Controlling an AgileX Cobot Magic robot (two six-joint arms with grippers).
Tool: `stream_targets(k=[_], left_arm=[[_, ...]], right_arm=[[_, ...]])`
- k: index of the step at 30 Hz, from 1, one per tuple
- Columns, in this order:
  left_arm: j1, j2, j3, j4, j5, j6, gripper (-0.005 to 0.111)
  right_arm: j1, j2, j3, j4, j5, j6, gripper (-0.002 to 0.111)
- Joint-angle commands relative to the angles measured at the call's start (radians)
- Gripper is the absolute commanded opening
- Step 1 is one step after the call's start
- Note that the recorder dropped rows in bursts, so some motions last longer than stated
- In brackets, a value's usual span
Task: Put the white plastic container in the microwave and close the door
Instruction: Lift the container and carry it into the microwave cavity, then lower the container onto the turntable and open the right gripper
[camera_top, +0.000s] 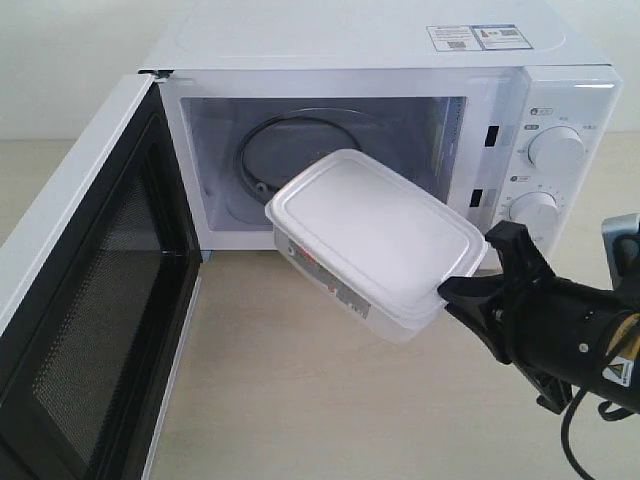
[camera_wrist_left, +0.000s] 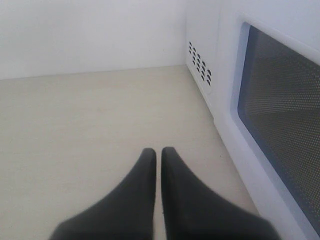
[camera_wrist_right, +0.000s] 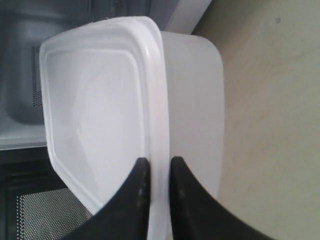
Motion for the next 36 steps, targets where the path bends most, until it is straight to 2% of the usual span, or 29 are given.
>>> stream_targets(k=[1, 4, 13, 19, 36], left_arm=[[0.002, -0.003, 0.004, -0.006, 0.0, 0.001, 0.004], [0.002, -0.003, 0.004, -0.006, 0.0, 0.001, 0.004], [0.002, -0.003, 0.004, -0.006, 0.0, 0.001, 0.004], [0.002, -0.003, 0.004, -0.006, 0.0, 0.001, 0.004], [0.002, -0.003, 0.004, -0.006, 0.0, 0.001, 0.004]], right_arm=[[0.118, -0.009, -0.013, 0.286, -0.018, -0.151, 0.0], [0.17, 0.002, -0.039, 0.366, -0.006, -0.183, 0.0], [0.241, 0.1, -0.195, 0.389, 0.073, -0.172, 0.0], [0.282, 0.148, -0.271, 0.552, 0.068, -0.198, 0.0], [0.283, 0.295, -0.428, 0.764, 0.075, -0.256, 0.0]])
